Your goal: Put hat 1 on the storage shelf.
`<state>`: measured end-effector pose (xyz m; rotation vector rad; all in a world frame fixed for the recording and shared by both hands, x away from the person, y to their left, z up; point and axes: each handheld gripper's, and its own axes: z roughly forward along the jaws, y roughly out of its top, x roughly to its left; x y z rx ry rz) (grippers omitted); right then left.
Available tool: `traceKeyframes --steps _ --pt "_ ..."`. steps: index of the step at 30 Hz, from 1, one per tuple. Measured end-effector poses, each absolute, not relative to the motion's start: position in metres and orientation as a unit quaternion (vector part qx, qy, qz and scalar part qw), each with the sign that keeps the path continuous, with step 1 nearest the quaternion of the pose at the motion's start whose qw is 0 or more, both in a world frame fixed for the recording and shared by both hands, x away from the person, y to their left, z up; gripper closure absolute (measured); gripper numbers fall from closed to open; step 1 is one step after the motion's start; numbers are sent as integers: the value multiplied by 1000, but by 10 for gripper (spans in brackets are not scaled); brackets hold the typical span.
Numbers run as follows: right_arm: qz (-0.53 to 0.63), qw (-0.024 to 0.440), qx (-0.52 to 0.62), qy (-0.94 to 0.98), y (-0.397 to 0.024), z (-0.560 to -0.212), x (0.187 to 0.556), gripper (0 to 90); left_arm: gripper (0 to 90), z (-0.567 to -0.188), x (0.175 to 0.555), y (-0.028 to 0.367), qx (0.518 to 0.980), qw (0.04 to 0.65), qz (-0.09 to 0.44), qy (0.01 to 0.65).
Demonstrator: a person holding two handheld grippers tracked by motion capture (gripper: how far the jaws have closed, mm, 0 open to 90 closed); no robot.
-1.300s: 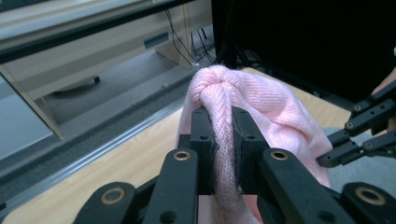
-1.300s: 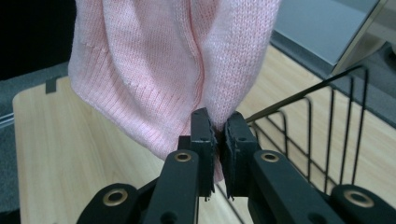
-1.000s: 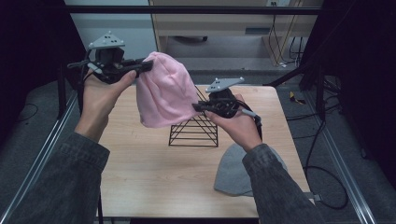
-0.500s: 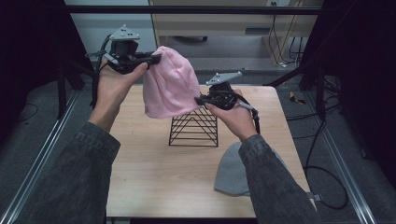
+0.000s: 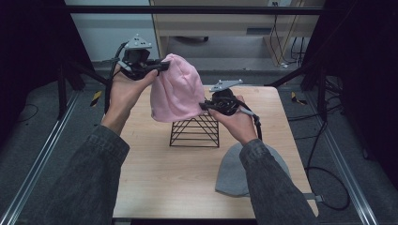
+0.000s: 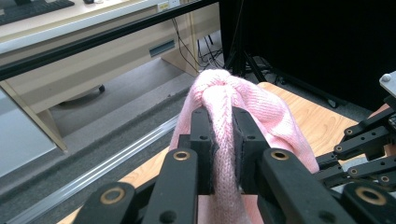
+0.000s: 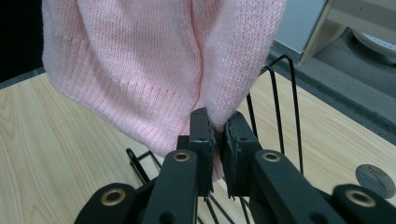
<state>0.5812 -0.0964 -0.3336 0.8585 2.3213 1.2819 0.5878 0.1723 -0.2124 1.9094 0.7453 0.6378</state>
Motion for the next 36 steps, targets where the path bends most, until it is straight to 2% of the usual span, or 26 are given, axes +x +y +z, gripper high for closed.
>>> traceKeyframes --steps 36 --pt "440 209 285 826 -129 -378 560 833 791 -247 576 145 801 477 226 283"
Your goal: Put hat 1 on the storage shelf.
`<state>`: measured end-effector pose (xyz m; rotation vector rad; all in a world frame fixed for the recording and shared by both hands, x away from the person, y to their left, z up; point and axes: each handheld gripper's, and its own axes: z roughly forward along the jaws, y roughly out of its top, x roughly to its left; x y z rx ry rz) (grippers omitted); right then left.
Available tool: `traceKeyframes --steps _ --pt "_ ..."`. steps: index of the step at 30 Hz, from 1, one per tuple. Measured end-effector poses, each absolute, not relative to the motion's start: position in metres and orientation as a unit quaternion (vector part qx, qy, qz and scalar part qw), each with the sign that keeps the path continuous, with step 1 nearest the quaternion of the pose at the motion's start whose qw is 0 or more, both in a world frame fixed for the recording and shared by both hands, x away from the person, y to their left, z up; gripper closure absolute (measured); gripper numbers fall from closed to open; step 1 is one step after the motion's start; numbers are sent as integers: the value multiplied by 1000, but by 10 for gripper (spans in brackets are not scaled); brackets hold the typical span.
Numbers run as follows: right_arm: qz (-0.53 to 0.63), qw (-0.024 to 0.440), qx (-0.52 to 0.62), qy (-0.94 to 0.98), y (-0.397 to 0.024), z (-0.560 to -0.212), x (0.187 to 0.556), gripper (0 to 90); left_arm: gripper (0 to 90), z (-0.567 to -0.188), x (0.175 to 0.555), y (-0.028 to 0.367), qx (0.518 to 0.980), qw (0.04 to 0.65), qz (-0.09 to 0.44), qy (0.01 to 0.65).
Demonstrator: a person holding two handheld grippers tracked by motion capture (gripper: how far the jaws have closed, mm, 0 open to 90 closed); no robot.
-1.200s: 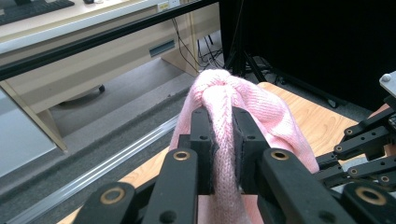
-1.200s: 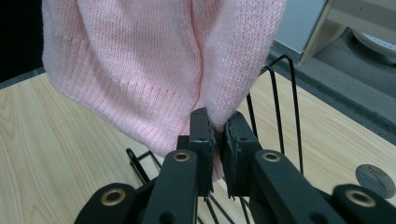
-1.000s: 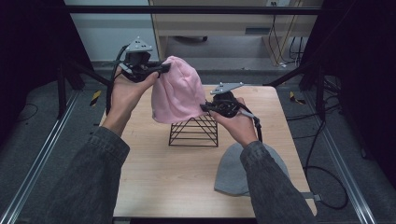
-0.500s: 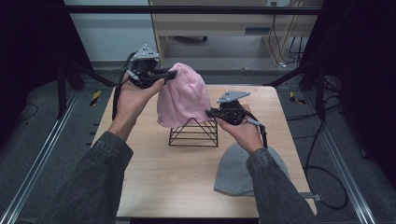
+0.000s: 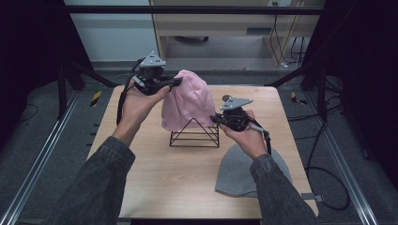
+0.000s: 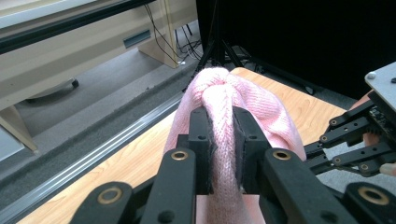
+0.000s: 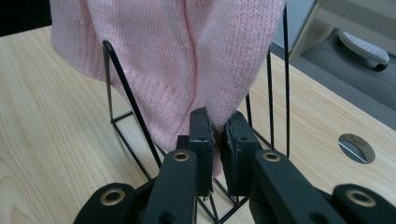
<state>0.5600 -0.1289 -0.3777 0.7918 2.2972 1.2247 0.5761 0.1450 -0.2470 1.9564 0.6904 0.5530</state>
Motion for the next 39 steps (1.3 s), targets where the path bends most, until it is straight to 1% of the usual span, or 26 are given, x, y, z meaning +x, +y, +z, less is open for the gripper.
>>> traceKeyframes --steps 24,39 --pt "412 194 298 839 -140 -413 556 828 789 -282 568 133 822 464 200 264" --pt "386 187 306 850 -141 -433 557 828 788 -305 561 132 832 454 183 260"
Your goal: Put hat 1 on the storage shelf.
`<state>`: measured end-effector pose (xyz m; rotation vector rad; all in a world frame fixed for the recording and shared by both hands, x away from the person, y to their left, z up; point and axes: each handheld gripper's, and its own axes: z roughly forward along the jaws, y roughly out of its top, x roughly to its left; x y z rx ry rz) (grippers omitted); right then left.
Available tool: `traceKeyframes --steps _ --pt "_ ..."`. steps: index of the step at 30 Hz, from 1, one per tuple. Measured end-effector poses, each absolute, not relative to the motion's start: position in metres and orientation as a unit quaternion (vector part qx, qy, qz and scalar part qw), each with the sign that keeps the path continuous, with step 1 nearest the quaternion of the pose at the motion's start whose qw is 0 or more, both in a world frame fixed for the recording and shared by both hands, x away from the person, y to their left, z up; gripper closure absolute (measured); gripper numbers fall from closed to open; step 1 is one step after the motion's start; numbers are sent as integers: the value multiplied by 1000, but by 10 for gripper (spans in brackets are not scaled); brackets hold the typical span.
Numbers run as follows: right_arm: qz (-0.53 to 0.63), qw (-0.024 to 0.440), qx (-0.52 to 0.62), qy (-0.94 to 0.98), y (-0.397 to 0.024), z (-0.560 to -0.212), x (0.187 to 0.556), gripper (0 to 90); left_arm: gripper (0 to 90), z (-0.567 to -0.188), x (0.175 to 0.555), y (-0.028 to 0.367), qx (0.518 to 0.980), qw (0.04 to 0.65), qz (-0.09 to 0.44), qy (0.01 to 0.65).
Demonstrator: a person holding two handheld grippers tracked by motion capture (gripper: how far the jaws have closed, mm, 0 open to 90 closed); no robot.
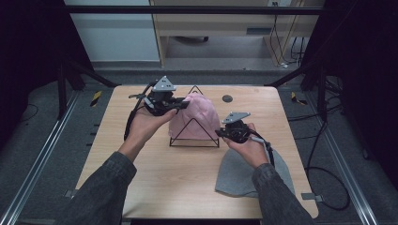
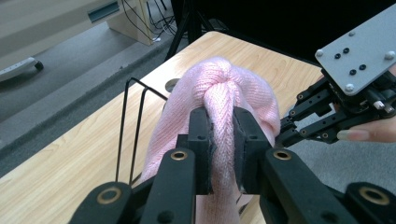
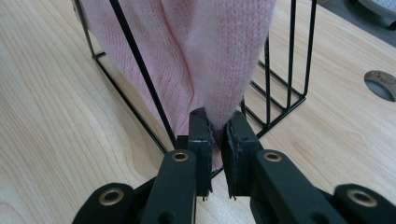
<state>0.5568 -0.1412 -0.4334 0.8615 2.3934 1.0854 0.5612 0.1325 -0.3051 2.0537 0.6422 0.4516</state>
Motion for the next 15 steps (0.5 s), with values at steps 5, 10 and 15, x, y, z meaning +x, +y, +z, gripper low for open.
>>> traceKeyframes --steps 5,10,15 --pt "374 184 307 856 -140 -440 558 829 789 -314 560 133 836 449 176 263" --pt "365 177 314 859 -141 -448 559 828 788 -322 560 132 840 443 169 262" --pt "357 170 322 860 -142 -453 563 824 787 -328 560 132 841 442 162 266"
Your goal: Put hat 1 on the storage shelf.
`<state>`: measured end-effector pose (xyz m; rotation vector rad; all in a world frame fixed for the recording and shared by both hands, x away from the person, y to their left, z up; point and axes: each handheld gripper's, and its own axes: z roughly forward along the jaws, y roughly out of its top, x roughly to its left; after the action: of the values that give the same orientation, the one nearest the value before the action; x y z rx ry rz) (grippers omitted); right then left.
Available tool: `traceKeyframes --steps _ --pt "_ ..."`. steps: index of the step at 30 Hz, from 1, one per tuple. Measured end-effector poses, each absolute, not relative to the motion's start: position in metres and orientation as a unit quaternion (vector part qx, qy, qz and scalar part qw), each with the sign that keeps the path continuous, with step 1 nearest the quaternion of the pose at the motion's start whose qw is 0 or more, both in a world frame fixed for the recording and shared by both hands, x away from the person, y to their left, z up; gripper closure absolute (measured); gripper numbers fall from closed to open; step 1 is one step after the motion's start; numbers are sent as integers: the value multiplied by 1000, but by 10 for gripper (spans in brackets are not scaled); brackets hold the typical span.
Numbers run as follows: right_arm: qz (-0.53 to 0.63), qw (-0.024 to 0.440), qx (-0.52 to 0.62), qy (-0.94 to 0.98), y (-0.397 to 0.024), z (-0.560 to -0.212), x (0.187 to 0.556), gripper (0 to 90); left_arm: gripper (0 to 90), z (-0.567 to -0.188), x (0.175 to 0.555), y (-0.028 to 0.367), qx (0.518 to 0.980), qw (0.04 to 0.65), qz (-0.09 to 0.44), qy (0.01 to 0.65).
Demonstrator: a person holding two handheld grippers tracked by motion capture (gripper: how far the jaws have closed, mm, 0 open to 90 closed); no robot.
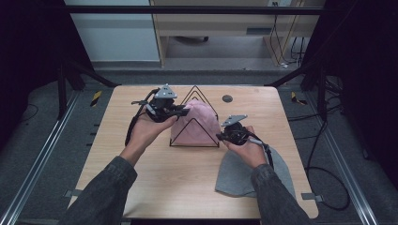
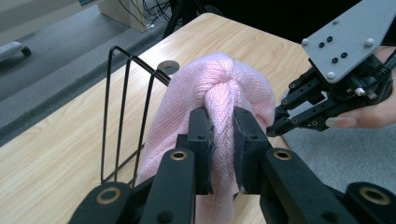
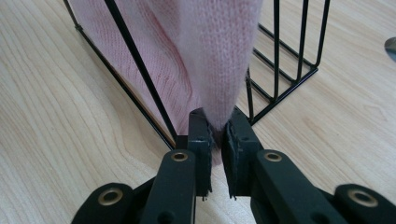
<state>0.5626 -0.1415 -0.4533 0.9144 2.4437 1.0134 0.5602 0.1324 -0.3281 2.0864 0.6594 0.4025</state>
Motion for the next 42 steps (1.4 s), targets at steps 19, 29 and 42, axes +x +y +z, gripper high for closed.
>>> traceKeyframes --steps 19,29,42 --pt "374 176 344 844 -152 -435 543 493 575 -330 548 136 835 450 169 268" --pt "358 194 379 831 -183 -434 528 266 246 -341 517 162 826 450 172 293" --pt "329 187 430 819 -226 -443 530 225 108 -412 487 206 834 415 150 332"
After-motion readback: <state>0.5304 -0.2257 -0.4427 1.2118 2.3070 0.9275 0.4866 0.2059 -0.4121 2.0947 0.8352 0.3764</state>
